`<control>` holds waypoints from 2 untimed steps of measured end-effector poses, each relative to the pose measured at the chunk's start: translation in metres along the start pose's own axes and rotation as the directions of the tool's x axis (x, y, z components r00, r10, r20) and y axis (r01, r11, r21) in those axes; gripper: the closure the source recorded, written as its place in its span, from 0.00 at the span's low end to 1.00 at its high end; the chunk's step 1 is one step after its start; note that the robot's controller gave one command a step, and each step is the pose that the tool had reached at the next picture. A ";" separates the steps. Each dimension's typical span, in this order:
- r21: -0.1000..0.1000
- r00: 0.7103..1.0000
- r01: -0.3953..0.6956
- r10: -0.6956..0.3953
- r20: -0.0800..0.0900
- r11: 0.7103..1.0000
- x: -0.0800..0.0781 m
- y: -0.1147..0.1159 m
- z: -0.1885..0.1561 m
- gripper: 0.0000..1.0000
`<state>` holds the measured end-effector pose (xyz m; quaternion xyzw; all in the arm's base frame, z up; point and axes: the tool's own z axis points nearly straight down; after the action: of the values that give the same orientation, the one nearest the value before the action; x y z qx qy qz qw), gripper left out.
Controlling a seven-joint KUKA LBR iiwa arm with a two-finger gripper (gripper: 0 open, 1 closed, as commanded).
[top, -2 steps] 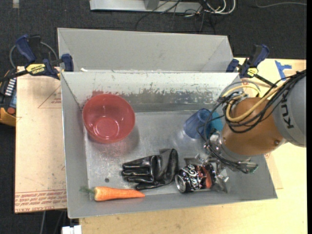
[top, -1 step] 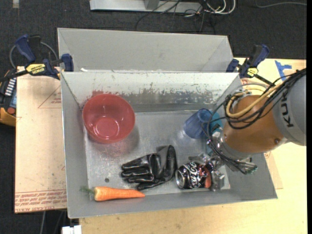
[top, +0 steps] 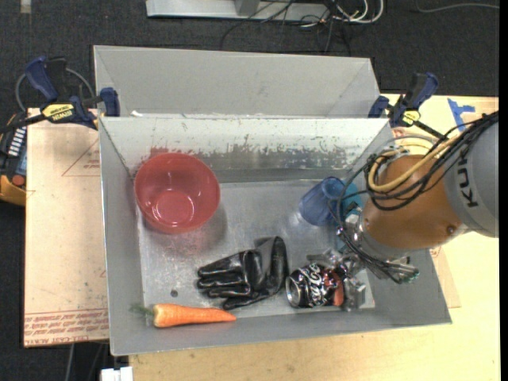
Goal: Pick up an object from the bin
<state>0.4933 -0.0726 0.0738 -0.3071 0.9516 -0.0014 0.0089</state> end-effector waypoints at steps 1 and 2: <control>-0.002 1.000 0.000 0.000 -0.001 1.000 0.000 0.001 -0.003 1.00; -0.005 1.000 0.000 0.000 -0.004 1.000 0.001 0.002 -0.014 1.00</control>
Offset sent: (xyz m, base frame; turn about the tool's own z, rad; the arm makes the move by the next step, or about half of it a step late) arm 0.0001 -0.0001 0.0219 0.0000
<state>0.4915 -0.0714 0.0880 -0.3072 0.9516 0.0005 0.0063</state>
